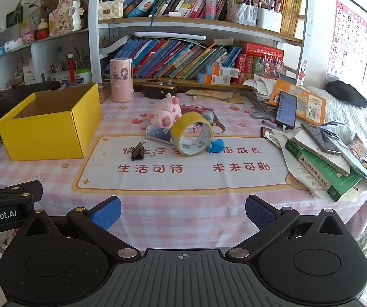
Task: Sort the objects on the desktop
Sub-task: 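Move both tools toward the tape roll and binder clip on the mat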
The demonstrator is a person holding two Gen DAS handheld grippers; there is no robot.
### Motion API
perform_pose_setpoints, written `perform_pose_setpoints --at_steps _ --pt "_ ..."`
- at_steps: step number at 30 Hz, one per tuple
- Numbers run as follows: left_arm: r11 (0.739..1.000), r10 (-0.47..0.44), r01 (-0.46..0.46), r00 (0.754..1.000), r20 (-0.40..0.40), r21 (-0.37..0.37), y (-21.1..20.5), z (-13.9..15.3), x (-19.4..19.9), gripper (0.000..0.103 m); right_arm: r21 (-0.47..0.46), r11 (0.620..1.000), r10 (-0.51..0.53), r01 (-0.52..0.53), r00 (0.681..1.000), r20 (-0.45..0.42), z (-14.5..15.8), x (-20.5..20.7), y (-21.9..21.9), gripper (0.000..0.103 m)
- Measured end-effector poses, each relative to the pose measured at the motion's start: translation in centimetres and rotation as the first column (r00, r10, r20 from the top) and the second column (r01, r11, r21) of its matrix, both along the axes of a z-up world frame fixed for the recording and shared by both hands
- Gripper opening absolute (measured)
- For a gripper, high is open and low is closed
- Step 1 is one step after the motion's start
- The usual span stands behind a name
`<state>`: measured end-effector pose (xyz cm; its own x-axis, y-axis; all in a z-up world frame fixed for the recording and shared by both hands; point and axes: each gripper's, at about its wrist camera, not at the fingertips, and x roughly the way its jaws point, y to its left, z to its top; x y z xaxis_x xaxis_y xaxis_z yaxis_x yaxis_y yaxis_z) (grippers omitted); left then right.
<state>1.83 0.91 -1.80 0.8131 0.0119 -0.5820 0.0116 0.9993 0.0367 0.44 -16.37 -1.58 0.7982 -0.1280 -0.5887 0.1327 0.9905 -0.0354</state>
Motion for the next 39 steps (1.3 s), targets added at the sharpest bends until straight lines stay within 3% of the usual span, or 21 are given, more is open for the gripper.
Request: perform_pose_setpoints --at_steps 39 --pt "0.999 0.045 -0.045 0.998 -0.038 -0.005 1.4 -0.2 1.9 0.103 -0.009 0.999 0.046 -0.046 0.998 -0.03 -0.1 2.4 1.4 0.103"
